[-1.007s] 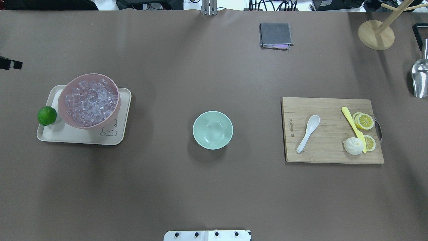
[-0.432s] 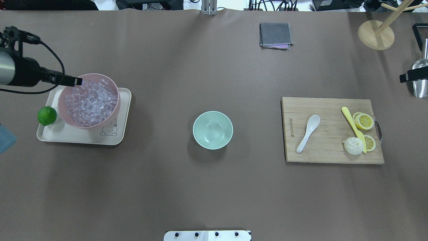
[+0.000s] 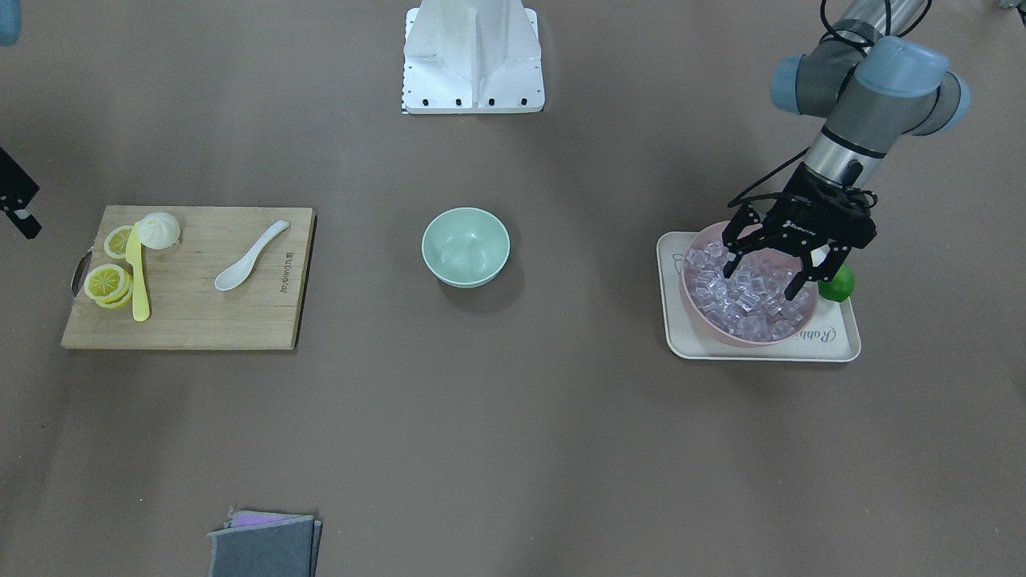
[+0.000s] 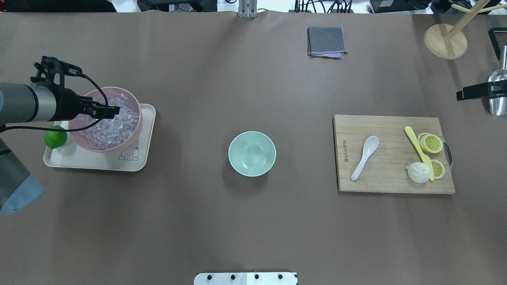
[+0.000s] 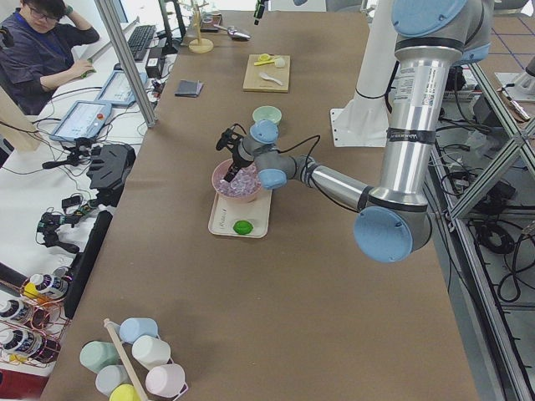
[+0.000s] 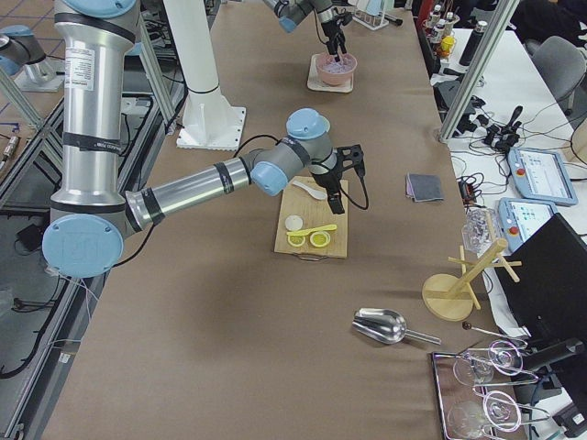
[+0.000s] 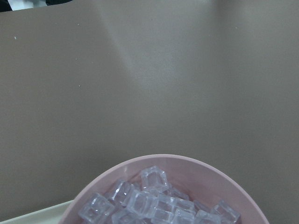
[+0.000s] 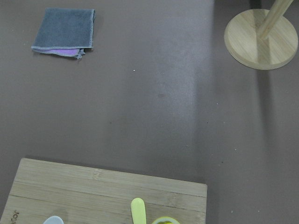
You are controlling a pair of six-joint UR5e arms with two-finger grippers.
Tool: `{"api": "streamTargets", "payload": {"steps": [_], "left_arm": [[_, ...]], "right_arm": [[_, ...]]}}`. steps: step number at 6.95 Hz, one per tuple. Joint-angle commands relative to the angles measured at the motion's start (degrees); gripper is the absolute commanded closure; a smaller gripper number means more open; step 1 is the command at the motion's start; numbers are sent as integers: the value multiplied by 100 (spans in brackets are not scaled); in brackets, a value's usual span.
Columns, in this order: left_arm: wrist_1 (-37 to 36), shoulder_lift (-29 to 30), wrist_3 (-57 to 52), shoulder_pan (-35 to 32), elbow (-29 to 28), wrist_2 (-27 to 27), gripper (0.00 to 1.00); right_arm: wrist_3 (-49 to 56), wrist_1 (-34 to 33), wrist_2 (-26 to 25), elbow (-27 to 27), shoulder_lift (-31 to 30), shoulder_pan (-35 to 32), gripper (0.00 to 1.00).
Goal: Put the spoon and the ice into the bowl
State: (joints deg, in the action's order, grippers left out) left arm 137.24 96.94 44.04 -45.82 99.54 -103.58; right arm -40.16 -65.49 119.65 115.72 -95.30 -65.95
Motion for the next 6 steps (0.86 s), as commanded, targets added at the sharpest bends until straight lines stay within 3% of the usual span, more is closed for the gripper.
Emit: {"api": "streamTargets", "payload": {"steps": [1,6], "left_arm": [[-4,0,-27,196,-39,154,9],[-22,236,-71,389,-259,383,9]], "right_arm": [[-1,1,-38,4,2,29,0],[-1,1,-82,4,2,73,0]]}}
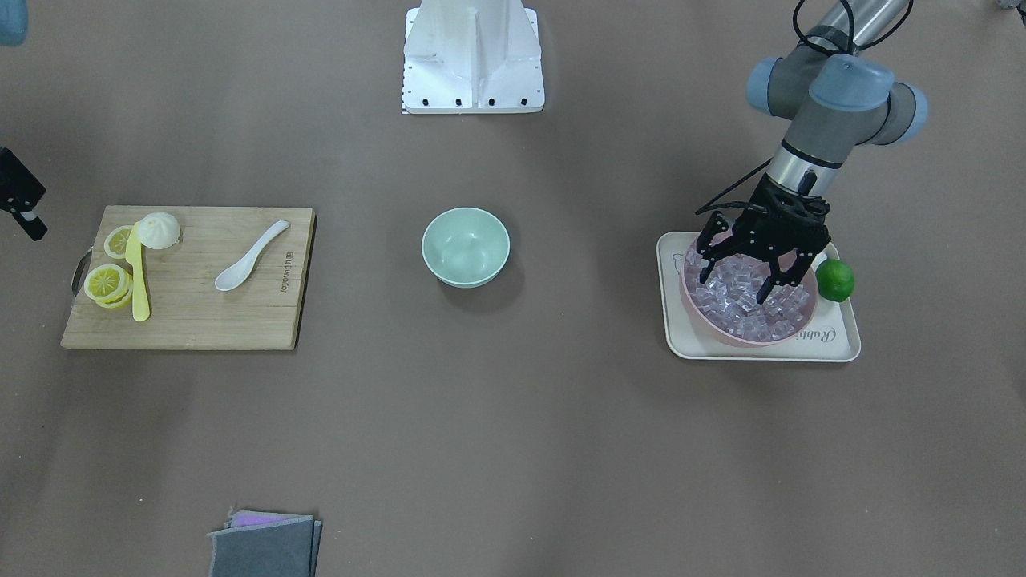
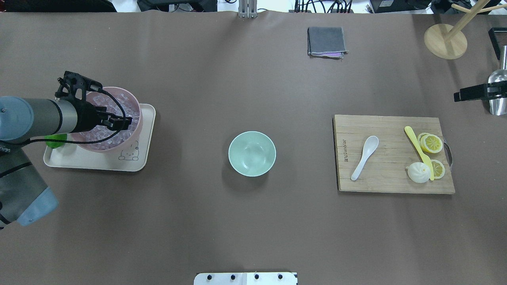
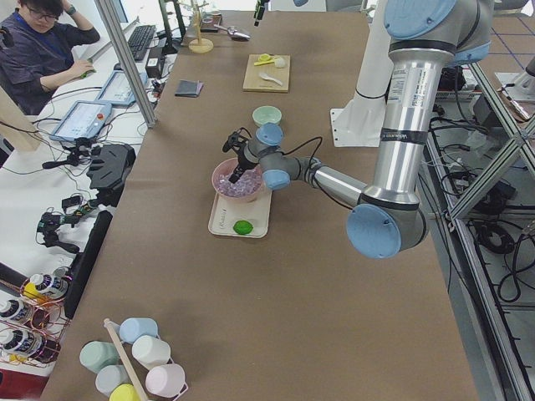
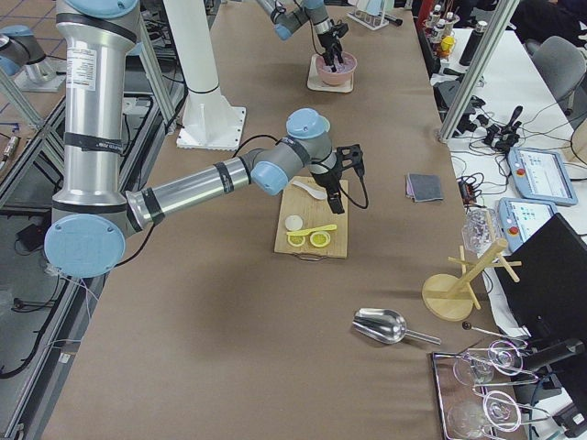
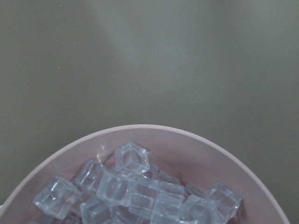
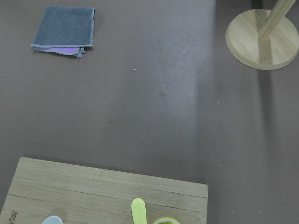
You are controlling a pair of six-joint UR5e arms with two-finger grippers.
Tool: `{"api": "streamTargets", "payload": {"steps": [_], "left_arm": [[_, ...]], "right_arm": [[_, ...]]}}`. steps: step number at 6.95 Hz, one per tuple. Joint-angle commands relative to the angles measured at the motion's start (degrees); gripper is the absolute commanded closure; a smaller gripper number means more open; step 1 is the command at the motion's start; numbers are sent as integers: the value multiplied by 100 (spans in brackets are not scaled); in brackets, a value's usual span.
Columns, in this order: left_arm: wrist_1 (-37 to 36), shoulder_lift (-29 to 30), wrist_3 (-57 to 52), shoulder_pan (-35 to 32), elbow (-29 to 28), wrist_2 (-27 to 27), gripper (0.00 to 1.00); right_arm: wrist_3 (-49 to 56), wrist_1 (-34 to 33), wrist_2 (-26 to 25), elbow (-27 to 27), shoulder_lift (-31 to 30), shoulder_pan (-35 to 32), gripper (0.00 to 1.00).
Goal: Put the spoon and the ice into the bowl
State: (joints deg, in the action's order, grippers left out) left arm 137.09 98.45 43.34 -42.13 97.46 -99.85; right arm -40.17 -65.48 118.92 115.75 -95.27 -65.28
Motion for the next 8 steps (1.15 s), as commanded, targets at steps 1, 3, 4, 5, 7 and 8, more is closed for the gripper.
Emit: {"api": "streamTargets", "payload": {"steps": [1,3,4,5,7,8], "left_arm": [[2,96,-1,21,-130,10,11],[-7,96,-1,21,-157,10,18],[-7,87,-1,21,-157,10,20],[-7,87,-1,21,-157,10,28],[-7,78,-1,30,-149,1,45],[-7,78,-1,21,-131,1,59]], "right_arm": [[1,0,-44,-9,0,16,0],[1,0,-45,0,0,16,0],[1,0,-45,0,0,16,0],[-8,0,-45,0,0,16,0],[-8,0,-45,0,0,25,0],[-8,0,-45,0,0,25,0]]}}
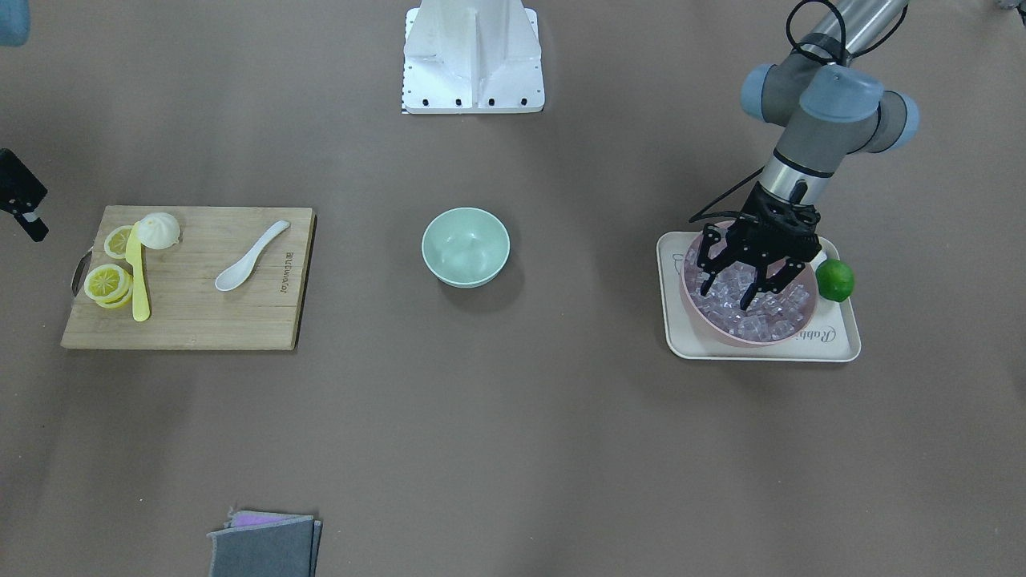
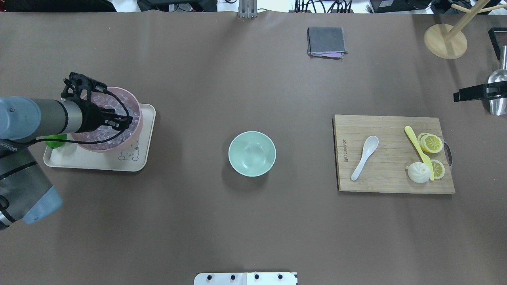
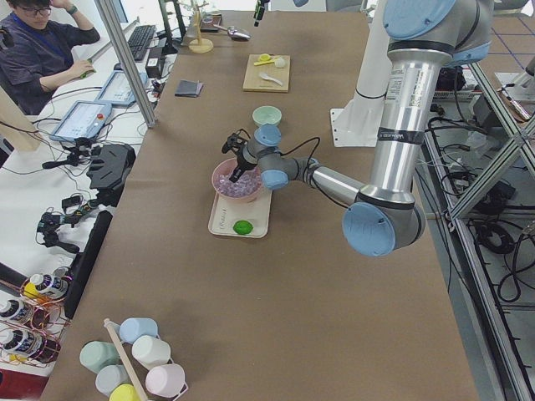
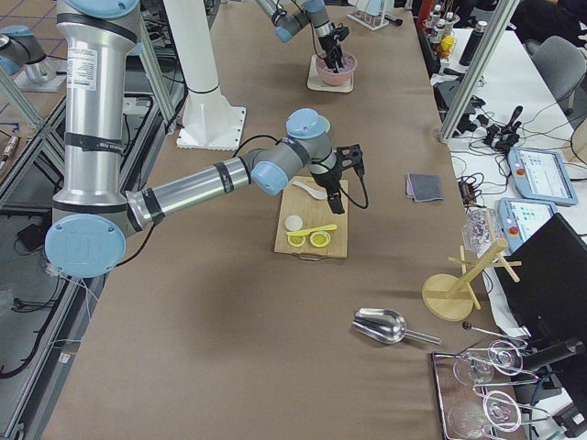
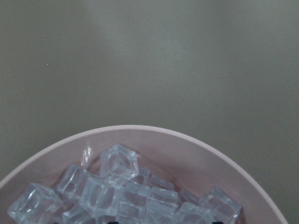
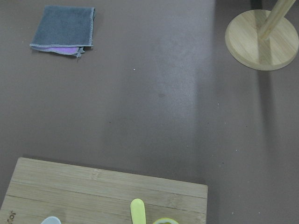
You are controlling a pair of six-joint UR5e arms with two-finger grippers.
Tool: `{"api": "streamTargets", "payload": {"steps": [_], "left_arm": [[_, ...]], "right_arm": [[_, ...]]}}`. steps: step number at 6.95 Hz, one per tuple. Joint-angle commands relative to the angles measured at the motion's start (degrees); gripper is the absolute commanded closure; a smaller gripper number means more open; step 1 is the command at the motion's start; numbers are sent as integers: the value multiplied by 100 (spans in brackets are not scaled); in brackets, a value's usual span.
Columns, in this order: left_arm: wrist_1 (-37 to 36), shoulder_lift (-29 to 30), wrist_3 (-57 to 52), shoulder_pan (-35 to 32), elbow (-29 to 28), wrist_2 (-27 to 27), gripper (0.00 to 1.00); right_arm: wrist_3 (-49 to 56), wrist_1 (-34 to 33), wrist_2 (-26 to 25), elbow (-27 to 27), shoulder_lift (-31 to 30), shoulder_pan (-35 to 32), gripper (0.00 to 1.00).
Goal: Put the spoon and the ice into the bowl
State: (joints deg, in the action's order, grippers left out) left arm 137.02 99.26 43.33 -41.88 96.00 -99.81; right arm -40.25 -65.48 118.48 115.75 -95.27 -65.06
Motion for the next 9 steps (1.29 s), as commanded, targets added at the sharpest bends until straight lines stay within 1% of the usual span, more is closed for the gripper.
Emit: {"api": "streamTargets", "payload": {"steps": [1,2,3,5,7,9], "left_arm": [[9,-3,0,4,24,-12,76],[9,-3,0,-4,51,-12,92],[17,-12,0,-4,68,-12,100],[44,-38,0,-13,156,-29,100],[53,-38,17,-13,384,-82,100],[70,23,210,-22,525,-47,100]], "right_arm": [[0,0,0,0,0,2,0],[0,0,0,0,0,2,0],[0,0,0,0,0,2,0],[0,0,0,0,0,2,0],[0,0,0,-9,0,10,0],[0,18,9,0,0,19,0]]}}
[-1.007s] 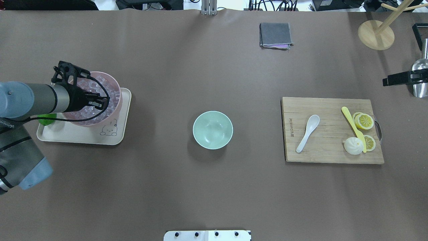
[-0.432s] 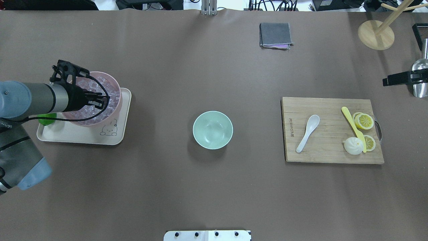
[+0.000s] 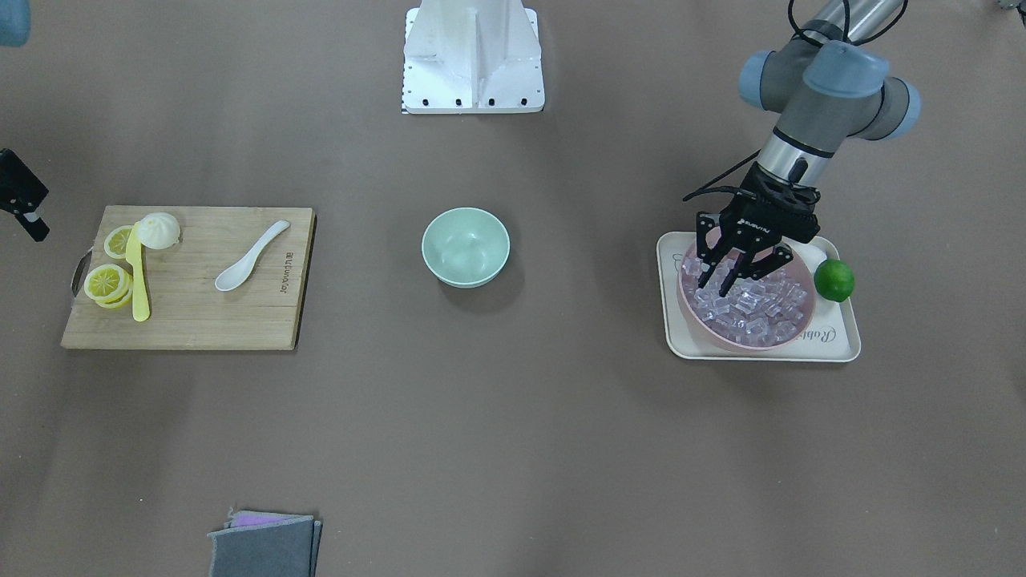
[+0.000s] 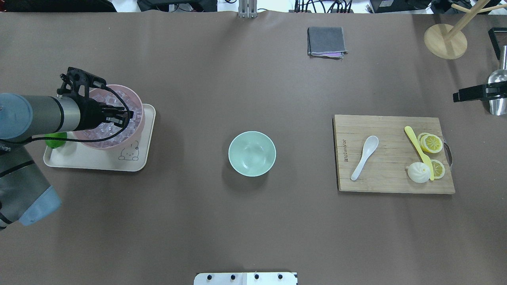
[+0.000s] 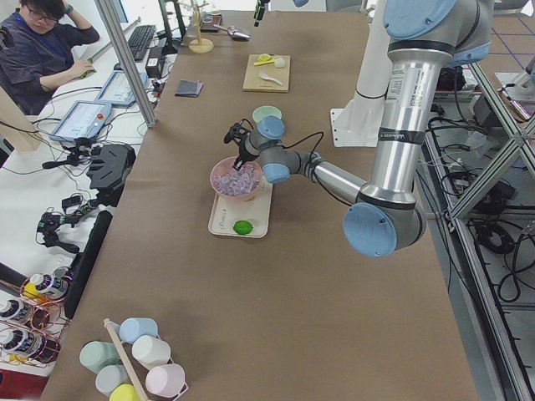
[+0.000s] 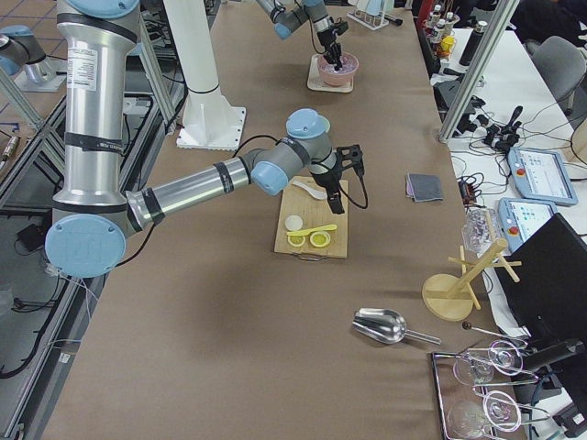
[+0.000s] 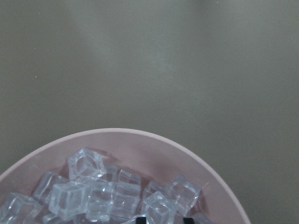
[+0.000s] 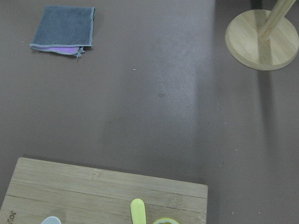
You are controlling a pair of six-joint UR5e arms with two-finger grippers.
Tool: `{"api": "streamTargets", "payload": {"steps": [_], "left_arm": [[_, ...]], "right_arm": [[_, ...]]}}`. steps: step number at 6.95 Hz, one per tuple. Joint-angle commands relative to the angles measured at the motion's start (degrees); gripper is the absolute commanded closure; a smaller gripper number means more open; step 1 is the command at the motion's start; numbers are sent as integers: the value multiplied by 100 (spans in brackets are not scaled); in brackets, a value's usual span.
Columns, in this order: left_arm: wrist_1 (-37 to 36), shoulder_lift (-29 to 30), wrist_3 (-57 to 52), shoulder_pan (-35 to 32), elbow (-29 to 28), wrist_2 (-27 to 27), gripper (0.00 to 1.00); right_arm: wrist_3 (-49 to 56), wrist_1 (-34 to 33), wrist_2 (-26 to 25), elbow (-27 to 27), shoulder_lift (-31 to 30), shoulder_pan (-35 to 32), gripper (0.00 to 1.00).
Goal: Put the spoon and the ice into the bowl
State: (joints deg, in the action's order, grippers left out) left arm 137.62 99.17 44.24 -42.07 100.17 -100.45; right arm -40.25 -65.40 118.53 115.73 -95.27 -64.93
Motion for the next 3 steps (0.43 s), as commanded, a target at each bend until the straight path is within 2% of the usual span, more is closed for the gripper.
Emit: {"api": "streamTargets", "payload": {"steps": [1,3], "left_arm": [[2,232,537,6,152,34,100],[-51,908,1695,75,73,78,100]], "right_arm": [[0,27,3,2,0,16,0],[0,27,3,2,0,16,0]]}}
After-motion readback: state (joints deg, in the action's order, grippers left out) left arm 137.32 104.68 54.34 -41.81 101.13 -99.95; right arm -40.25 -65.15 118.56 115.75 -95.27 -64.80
